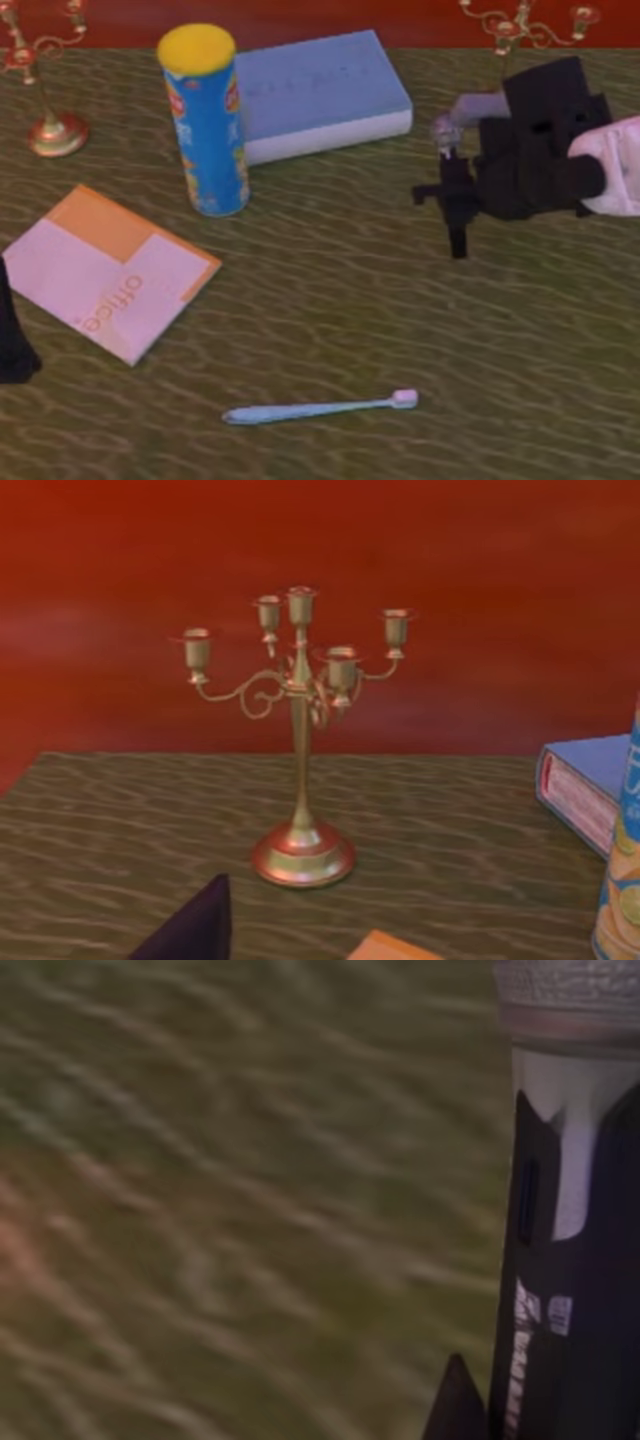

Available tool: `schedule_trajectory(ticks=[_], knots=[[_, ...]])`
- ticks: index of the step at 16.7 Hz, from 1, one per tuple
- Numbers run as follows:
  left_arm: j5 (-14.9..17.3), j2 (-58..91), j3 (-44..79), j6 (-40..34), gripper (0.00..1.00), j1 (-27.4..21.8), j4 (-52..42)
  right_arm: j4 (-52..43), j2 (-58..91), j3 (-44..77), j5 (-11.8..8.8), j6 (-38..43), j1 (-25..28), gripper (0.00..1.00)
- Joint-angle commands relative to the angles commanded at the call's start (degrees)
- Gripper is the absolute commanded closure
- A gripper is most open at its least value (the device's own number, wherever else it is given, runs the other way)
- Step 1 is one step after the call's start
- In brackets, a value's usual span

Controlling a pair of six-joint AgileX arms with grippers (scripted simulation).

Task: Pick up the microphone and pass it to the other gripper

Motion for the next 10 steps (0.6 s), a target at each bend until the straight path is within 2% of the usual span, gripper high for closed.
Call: schedule_trajectory(ticks=[6,10], knots=[[0.0,0.0,0.0,0.0,0.0,0.0,0.0,30.79,-6.73,-9.07,-9.2,-6.81,-0.29,1.0],[0.0,0.0,0.0,0.0,0.0,0.0,0.0,46.42,-12.06,-13.63,-14.03,-10.72,-0.6,1.0]])
